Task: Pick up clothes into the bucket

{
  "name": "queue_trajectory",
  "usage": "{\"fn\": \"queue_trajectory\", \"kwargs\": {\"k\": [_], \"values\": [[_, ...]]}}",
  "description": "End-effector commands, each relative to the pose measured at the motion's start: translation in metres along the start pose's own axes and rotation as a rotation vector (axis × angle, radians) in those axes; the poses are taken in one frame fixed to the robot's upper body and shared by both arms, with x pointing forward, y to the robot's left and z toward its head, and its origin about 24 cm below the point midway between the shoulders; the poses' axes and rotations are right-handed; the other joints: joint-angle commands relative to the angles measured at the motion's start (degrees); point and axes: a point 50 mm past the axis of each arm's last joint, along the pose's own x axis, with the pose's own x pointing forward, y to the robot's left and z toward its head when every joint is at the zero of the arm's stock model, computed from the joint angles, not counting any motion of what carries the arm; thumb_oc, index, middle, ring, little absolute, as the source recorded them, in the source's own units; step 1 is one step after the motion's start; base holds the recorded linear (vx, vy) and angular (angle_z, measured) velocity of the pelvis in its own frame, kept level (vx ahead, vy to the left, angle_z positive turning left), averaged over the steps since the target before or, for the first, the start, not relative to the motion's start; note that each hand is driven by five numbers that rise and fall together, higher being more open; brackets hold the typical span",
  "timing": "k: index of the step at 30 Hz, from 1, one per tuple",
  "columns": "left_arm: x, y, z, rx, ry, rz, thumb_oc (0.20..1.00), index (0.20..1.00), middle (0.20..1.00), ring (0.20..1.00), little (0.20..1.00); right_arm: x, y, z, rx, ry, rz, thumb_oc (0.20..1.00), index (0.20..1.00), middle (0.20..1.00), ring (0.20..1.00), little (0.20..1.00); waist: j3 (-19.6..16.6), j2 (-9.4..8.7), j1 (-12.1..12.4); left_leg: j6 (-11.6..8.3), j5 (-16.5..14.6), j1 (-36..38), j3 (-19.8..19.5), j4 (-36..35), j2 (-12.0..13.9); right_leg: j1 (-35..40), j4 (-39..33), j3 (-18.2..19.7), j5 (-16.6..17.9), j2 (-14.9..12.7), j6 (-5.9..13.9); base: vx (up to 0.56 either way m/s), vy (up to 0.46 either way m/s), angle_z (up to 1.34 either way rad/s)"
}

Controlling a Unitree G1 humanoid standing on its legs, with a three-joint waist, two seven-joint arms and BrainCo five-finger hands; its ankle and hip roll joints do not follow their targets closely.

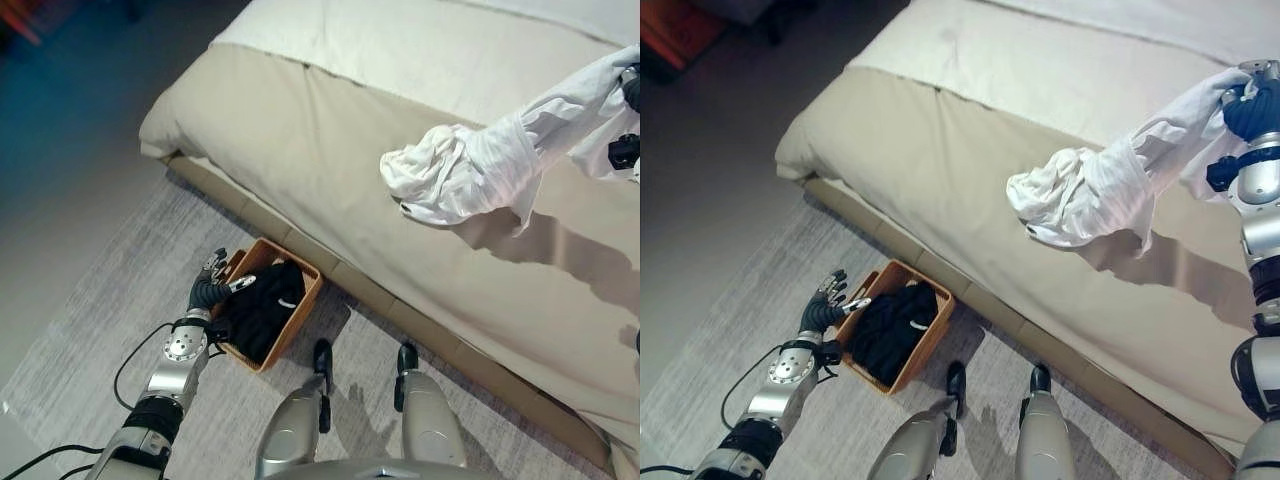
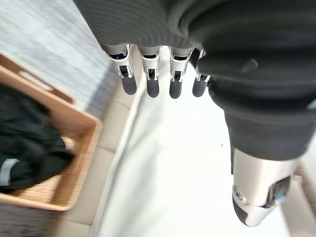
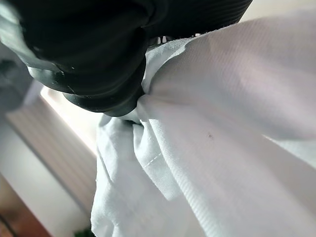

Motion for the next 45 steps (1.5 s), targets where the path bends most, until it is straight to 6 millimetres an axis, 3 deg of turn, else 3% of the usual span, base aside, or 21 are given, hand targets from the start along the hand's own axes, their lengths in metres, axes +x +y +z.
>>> {"fn": "queue_trajectory", "kwargs": {"k": [1, 2, 8, 10, 12, 16, 25, 29, 30, 33, 35, 38, 39, 41, 44, 45], "values": [[-0.013, 0.018, -0.013, 0.069, 0.028, 0.019, 1.0, 1.0, 1.0, 1.0, 1.0, 0.008, -0.01, 0.019, 0.028, -0.079, -0.096, 0.2, 0.2, 0.2, 0.2, 0.2, -6.46, -4.79, -0.26, -0.14, -5.89, 0.69, 0.2, 2.6, -2.02, 4.42, -7.36, 0.5, 4.29, -0.52, 2.21, 0.08, 0.044, -0.2], [-0.017, 0.018, -0.019, 0.079, 0.055, -0.001, 1.0, 1.0, 1.0, 1.0, 1.0, 0.012, -0.012, 0.022, 0.027, -0.074, -0.092, 0.2, 0.2, 0.2, 0.2, 0.2, -9.23, -5.69, -0.53, -0.1, -6.81, 3.35, 1.18, 2.07, -1.89, 7.37, -8.92, 0.73, 4.44, -0.57, 2.61, 0.12, 0.047, -0.16], [-0.018, 0.012, -0.015, 0.154, 0.038, -0.091, 1.0, 1.0, 1.0, 1.0, 1.0, 0.02, -0.017, 0.026, 0.003, -0.064, -0.079, 0.2, 0.2, 0.2, 0.2, 0.2, -12.98, -6.71, -1.02, -0.13, -8.02, 7.47, 2.52, 0.89, -1.48, 11.59, -11.18, 0.87, 4.47, -0.63, 3.0, 0.09, 0.017, -0.13], [-0.012, 0.008, -0.005, 0.181, -0.004, -0.118, 1.0, 1.0, 1.0, 1.0, 1.0, 0.023, -0.02, 0.03, 0.01, -0.068, -0.092, 0.2, 0.2, 0.2, 0.2, 0.2, -14.09, -7.07, -1.23, -0.16, -8.47, 8.66, 2.9, 0.63, -1.4, 12.97, -11.8, 0.83, 4.46, -0.73, 3.13, 0.08, -0.002, -0.13], [-0.002, -0.003, 0.02, 0.174, -0.103, -0.154, 1.0, 1.0, 1.0, 1.0, 1.0, 0.027, -0.026, 0.037, 0.006, -0.084, -0.114, 0.2, 0.2, 0.2, 0.2, 0.2, -15.59, -7.62, -1.41, -0.01, -9.18, 9.86, 2.91, 0.76, -1.5, 14.38, -12.19, 0.83, 4.2, -0.68, 3.2, 0.07, -0.004, -0.11], [0.006, -0.016, 0.042, 0.155, -0.187, -0.187, 1.0, 1.0, 1.0, 1.0, 1.0, 0.032, -0.033, 0.045, -0.004, -0.091, -0.135, 0.2, 0.2, 0.2, 0.2, 0.2, -16.65, -8.16, -1.56, 0.05, -9.69, 10.96, 3.13, 1.02, -1.37, 15.46, -12.12, 0.91, 3.98, -0.57, 3.13, 0.03, -0.005, -0.02], [0.008, -0.04, 0.063, 0.117, -0.268, -0.285, 1.0, 1.0, 1.0, 1.0, 1.0, 0.049, -0.057, 0.083, 0.028, -0.148, -0.206, 0.2, 0.2, 0.2, 0.2, 0.2, -18.73, -9.19, -1.56, -0.2, -9.78, 12.86, 3.41, 0.36, -0.71, 17.6, -13.56, 0.67, 4.06, -0.18, 3.02, 0.02, -0.015, -0.02], [0.009, -0.045, 0.075, 0.106, -0.306, -0.304, 1.0, 1.0, 1.0, 1.0, 1.0, 0.053, -0.053, 0.106, 0.04, -0.215, -0.176, 0.2, 0.2, 0.2, 0.2, 0.2, -19.22, -9.5, -1.8, -0.35, -9.74, 13.38, 3.3, 0.15, -0.48, 18.19, -13.74, 0.5, 3.97, 0.02, 2.84, 0.0, 0.0, 0.0], [0.012, -0.05, 0.087, 0.078, -0.347, -0.314, 1.0, 1.0, 1.0, 1.0, 1.0, 0.052, -0.047, 0.115, 0.058, -0.247, -0.147, 0.2, 0.2, 0.2, 0.2, 0.2, -19.52, -9.56, -1.97, -0.42, -9.72, 13.58, 3.31, 0.15, -0.43, 18.49, -13.8, 0.42, 3.92, 0.1, 2.82, 0.0, 0.0, 0.0], [0.014, -0.055, 0.1, 0.047, -0.388, -0.327, 1.0, 1.0, 1.0, 1.0, 1.0, 0.051, -0.042, 0.121, 0.058, -0.27, -0.11, 0.2, 0.2, 0.2, 0.2, 0.2, -19.63, -9.62, -2.18, -0.46, -9.71, 13.81, 3.27, 0.09, -0.35, 18.76, -13.92, 0.29, 3.89, 0.1, 2.78, 0.0, 0.0, 0.0], [0.017, -0.064, 0.123, 0.002, -0.457, -0.35, 1.0, 1.0, 1.0, 1.0, 1.0, 0.049, -0.031, 0.128, 0.072, -0.305, -0.056, 0.2, 0.2, 0.2, 0.2, 0.2, -19.74, -9.71, -2.48, -0.47, -9.13, 13.51, 3.32, 0.15, -0.35, 18.5, -13.9, 0.25, 4.36, 0.04, 2.72, -0.03, -0.013, 0.0], [0.02, -0.084, 0.156, -0.033, -0.554, -0.414, 1.0, 1.0, 1.0, 1.0, 1.0, 0.043, -0.017, 0.139, 0.085, -0.364, 0.008, 0.2, 0.2, 0.2, 0.2, 0.2, -19.67, -9.51, -3.21, -0.47, -8.97, 13.64, 3.35, 0.01, -0.22, 18.54, -13.9, 0.35, 4.38, 0.02, 2.68, 0.0, 0.0, 0.0], [0.022, -0.101, 0.178, -0.061, -0.604, -0.467, 1.0, 1.0, 1.0, 1.0, 1.0, 0.038, -0.006, 0.146, 0.117, -0.402, 0.053, 0.2, 0.2, 0.2, 0.2, 0.2, -19.67, -9.21, -3.77, -0.44, -9.29, 14.03, 3.41, -0.23, -0.12, 18.79, -13.94, 0.29, 4.02, 0.06, 2.76, 0.0, 0.0, 0.0], [0.023, -0.107, 0.186, -0.072, -0.621, -0.487, 1.0, 1.0, 1.0, 1.0, 1.0, 0.037, -0.003, 0.151, 0.123, -0.421, 0.069, 0.2, 0.2, 0.2, 0.2, 0.2, -19.57, -9.17, -3.92, -0.43, -9.23, 14.0, 3.44, -0.27, -0.11, 18.72, -13.93, 0.24, 4.06, 0.03, 2.79, -0.02, 0.001, -0.01], [0.022, -0.136, 0.222, -0.159, -0.67, -0.596, 1.0, 1.0, 1.0, 1.0, 1.0, 0.027, 0.015, 0.167, 0.14, -0.492, 0.164, 0.2, 0.2, 0.2, 0.2, 0.2, -18.92, -8.78, -4.58, -0.34, -8.98, 13.91, 3.65, -0.31, -0.21, 18.32, -13.78, 0.41, 4.41, -0.01, 2.86, -0.01, 0.002, -0.01], [0.023, -0.136, 0.223, -0.159, -0.67, -0.597, 1.0, 1.0, 1.0, 1.0, 1.0, 0.027, 0.015, 0.167, 0.14, -0.492, 0.163, 0.2, 0.2, 0.2, 0.2, 0.2, -18.87, -8.78, -4.53, -0.34, -8.98, 13.92, 3.65, -0.31, -0.21, 18.33, -13.78, 0.41, 4.41, -0.01, 2.86, 0.01, 0.008, -0.03]]}}
